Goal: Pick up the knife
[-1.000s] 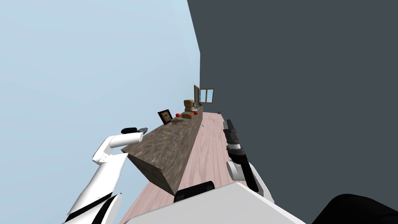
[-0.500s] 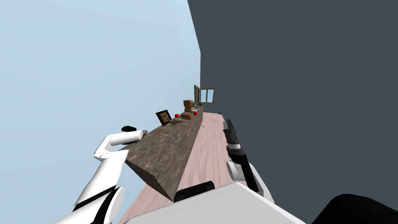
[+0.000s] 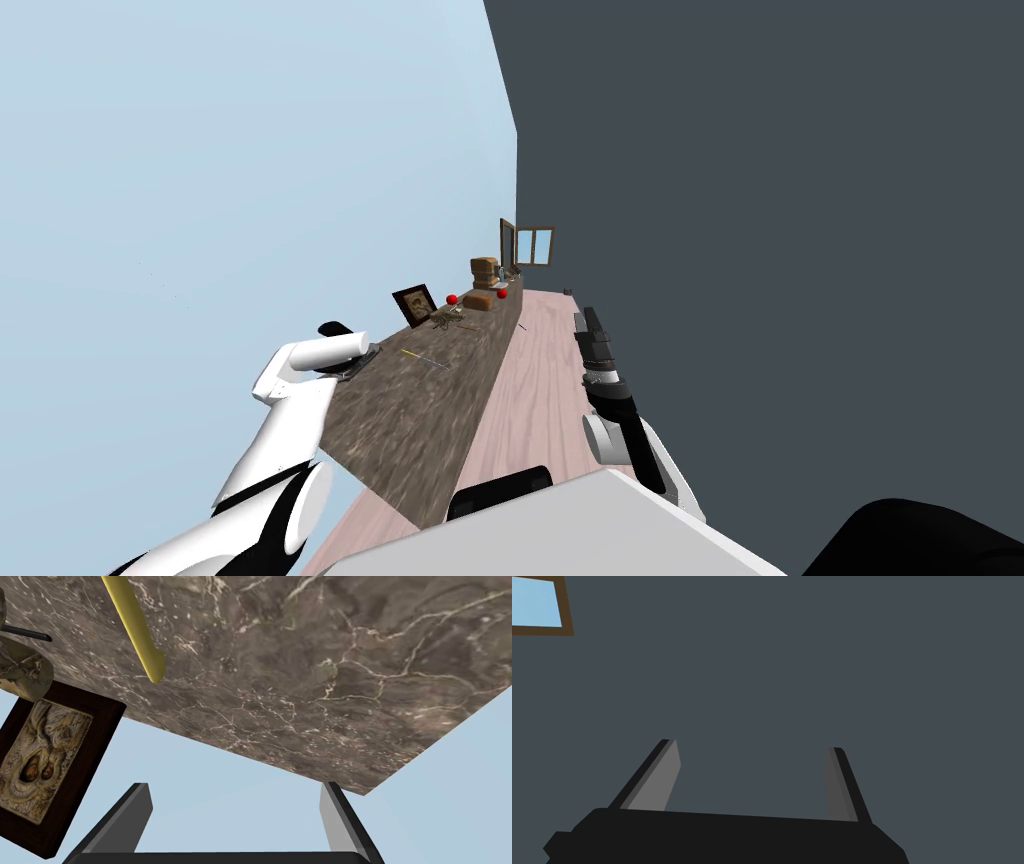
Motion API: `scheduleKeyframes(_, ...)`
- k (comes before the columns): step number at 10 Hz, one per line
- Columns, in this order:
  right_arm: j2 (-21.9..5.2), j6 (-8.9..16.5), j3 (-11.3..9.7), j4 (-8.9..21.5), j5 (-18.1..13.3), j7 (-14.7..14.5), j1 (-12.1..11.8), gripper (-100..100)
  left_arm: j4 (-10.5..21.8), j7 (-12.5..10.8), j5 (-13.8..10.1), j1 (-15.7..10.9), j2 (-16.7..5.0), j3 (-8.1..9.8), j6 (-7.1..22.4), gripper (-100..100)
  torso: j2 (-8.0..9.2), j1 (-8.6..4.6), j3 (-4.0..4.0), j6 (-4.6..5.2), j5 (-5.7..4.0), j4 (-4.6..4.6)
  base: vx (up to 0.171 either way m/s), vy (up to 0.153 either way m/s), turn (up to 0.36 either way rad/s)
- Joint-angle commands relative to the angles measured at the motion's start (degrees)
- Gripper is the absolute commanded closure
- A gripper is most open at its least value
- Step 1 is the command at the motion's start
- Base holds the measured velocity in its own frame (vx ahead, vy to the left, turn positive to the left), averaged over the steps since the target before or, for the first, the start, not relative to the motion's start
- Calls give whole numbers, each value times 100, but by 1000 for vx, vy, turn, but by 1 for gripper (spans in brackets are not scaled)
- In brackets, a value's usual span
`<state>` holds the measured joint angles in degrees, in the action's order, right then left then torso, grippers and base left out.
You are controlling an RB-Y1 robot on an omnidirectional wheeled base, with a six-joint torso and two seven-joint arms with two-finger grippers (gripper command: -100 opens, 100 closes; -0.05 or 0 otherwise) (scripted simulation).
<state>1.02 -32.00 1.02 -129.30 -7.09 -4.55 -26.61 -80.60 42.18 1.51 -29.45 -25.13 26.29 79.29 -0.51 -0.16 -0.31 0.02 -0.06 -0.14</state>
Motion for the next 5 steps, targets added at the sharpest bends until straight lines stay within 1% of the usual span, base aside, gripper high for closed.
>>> scheduleKeyframes(1,0,0,0,0,0,0,0,0,267,183,-21,-151,12,94,286,-100,0,0,0,0,0,0,109,-51,26)
scheduleKeyframes(2,0,0,0,0,0,0,0,0,267,183,-21,-151,12,94,430,-100,-3,4,-1,-1,1,0,86,-43,16)
scheduleKeyframes(3,0,0,0,0,0,0,0,0,467,328,-34,-262,34,169,607,-100,4,8,2,0,2,1,129,-55,17)
scheduleKeyframes(4,0,0,0,0,0,0,0,0,467,328,-34,-262,34,169,722,-100,-8,3,-3,0,1,0,109,-48,15)
scheduleKeyframes(5,0,0,0,0,0,0,0,0,658,462,-45,-360,57,238,928,-100,-3,6,-2,0,2,-1,119,-62,22)
